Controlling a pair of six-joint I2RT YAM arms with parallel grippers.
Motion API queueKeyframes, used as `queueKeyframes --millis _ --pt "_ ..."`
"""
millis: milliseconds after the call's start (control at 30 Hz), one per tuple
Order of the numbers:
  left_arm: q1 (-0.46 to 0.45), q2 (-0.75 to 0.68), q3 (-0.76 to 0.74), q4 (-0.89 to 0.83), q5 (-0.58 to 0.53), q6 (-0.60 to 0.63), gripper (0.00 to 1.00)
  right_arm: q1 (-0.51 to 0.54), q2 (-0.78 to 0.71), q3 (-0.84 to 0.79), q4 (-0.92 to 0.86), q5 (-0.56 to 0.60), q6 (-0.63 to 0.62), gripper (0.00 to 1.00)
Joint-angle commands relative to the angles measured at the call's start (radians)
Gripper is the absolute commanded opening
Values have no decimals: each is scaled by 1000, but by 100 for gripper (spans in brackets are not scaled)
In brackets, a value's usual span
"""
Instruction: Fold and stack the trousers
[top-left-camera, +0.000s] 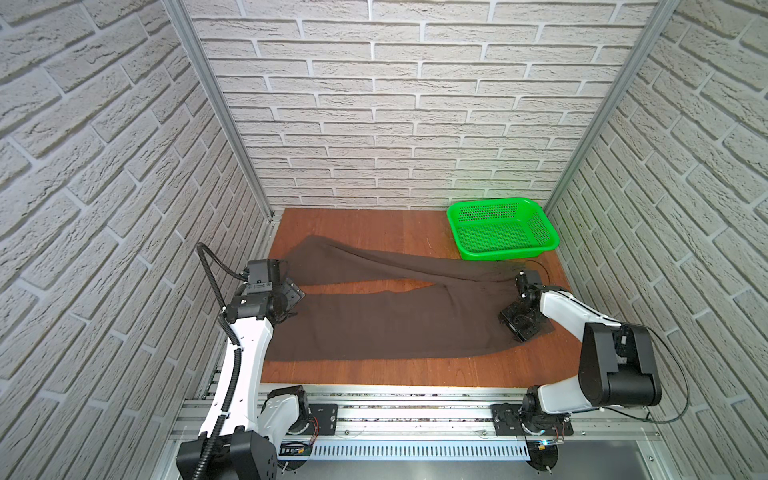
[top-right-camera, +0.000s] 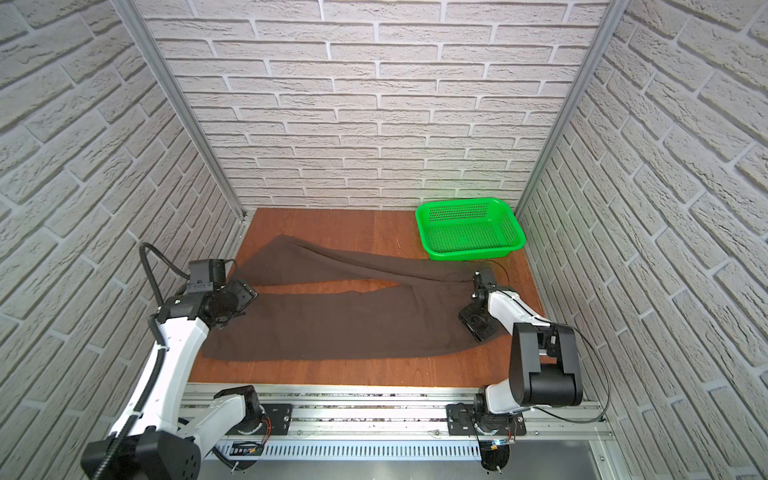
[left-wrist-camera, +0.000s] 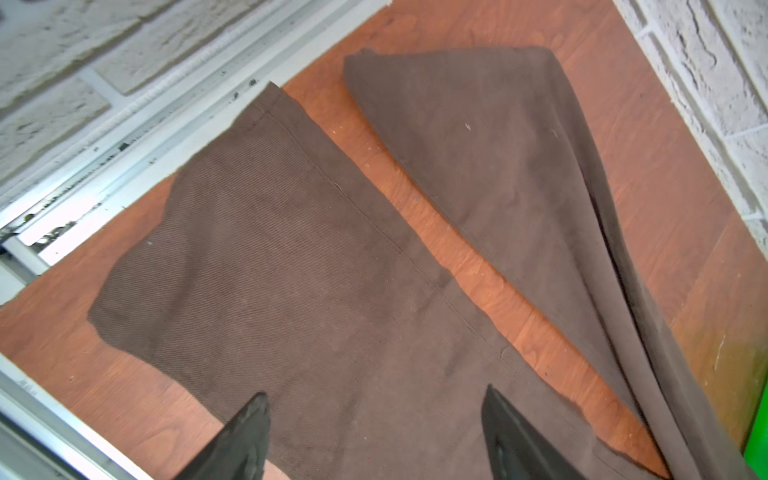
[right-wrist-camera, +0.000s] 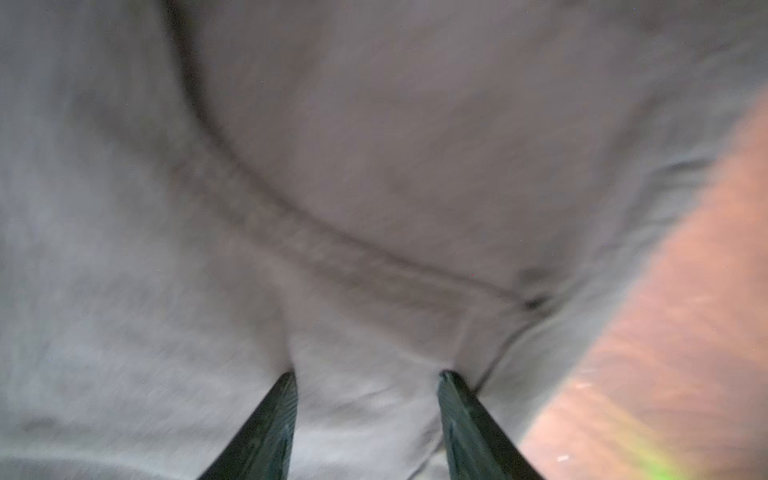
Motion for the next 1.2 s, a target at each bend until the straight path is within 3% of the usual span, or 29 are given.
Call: queueKeyframes --millis 0,167,300,400,733,1033,1167 --pt "41 -11 16 -19 -6 21 80 -75 -60 -68 -114 134 -2 58" --pt "115 -13 2 -4 54 55 80 -181 -208 -67 -190 173 -60 58" --pt "137 -8 -16 6 89 70 80 -159 -262 -2 -223 125 -68 56" --pt "138 -5 -29 4 97 78 80 -82 -270 61 -230 97 -46 55" --pt "151 29 -106 -13 12 93 80 198 -95 47 -59 -11 48 53" --pt "182 55 -126 -24 -16 101 81 206 60 -21 76 -10 25 48" --pt "217 19 -155 -59 -66 78 88 184 89 -21 81 -14 13 48"
